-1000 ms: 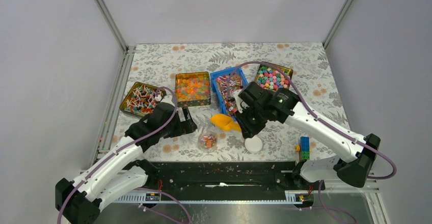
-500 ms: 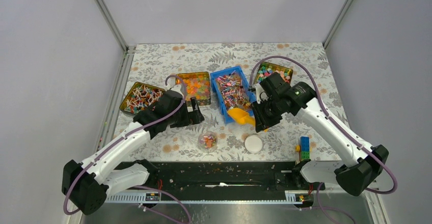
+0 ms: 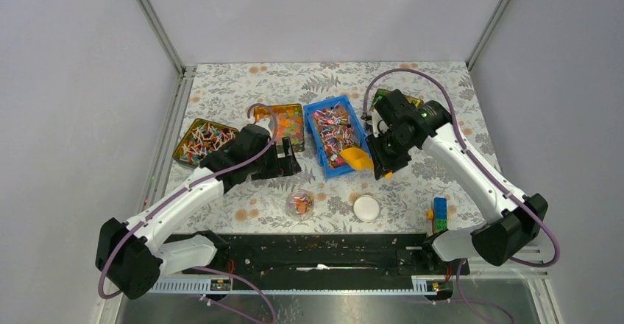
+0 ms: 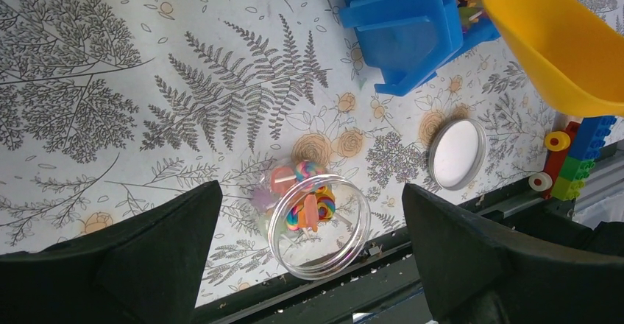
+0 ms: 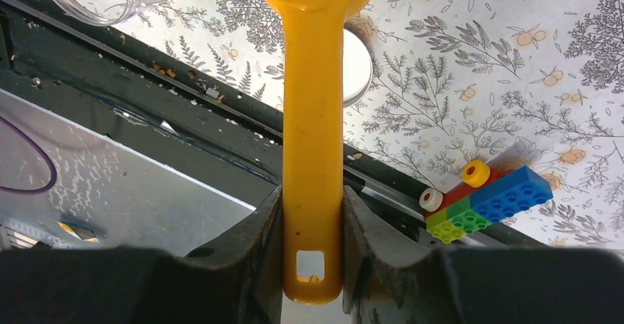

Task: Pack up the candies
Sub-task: Scoop the fake candies from the storage box.

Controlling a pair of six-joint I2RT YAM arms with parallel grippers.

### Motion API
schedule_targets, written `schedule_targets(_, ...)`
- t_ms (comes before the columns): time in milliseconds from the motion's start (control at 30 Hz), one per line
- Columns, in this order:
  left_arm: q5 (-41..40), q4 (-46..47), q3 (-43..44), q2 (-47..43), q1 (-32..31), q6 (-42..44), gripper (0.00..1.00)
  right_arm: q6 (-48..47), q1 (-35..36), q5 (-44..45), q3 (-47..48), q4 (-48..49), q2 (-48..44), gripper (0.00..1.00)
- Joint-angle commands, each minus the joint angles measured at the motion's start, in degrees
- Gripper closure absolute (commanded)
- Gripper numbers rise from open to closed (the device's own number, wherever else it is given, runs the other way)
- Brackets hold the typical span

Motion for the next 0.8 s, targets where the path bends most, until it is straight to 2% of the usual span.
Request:
schedule_targets(0, 1.52, 2.68, 2.73, 0.86, -0.08, 1.75, 0.03, -1.01, -0.15, 0.96, 5.37, -4.85, 2.8, 1.0)
schedule_targets(767, 1.03, 3.51, 2.64, 3.45, -0.08, 2.24, 0.03, -0.24, 4.86, 1.66, 13.2, -10.73, 15.46, 1.0)
